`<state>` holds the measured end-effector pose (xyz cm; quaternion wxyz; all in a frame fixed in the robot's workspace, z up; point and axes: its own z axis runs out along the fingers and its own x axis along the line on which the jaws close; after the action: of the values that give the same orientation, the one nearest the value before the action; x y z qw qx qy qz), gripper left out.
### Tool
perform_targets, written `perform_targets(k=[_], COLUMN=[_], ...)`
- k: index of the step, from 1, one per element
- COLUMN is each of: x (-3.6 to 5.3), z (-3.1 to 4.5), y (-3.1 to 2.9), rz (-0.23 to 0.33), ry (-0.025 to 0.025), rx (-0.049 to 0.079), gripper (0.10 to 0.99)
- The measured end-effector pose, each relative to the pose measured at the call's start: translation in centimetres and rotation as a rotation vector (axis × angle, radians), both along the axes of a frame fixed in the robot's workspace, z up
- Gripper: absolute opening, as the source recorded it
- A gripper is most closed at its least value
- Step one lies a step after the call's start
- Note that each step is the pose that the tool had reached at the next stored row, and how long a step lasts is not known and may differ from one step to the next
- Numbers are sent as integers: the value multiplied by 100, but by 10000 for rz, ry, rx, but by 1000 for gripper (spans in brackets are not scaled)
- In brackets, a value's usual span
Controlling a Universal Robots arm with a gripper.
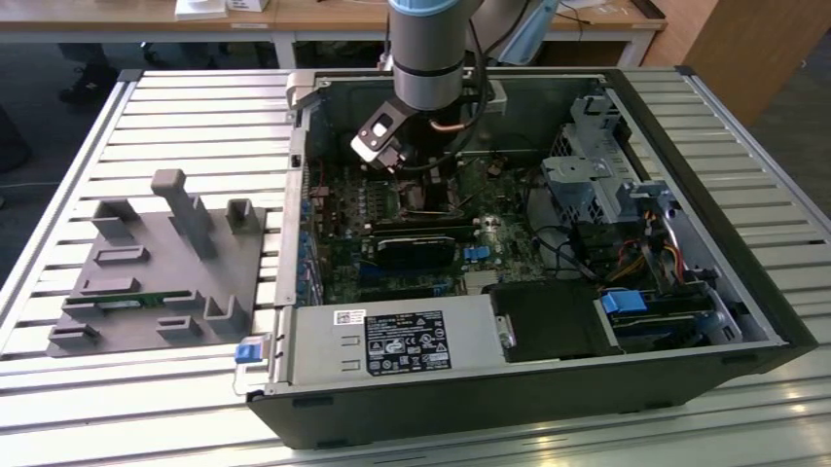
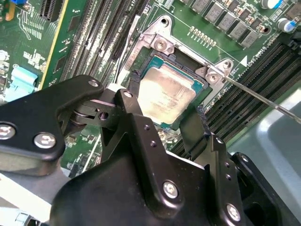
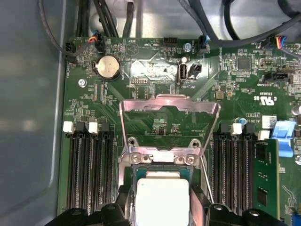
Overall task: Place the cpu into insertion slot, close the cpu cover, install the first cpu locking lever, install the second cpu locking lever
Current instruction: 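Place the cpu into insertion slot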
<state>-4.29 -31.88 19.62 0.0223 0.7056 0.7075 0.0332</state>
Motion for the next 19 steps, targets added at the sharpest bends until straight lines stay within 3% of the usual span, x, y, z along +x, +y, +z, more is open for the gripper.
perform_targets(k=[3,5,11,14,15,17,19], x=[0,4,53,53,54,54,54], z=[66,116,141,154,155,157,158], y=[0,0,-5,-6,-6,-6,-8], rz=[0,2,-3,-5,-4,-3,-3], ry=[0,31,299,317,318,320,323], rx=[1,-1,0,0,1,3,6], gripper=[612,600,357,243,243,118,118])
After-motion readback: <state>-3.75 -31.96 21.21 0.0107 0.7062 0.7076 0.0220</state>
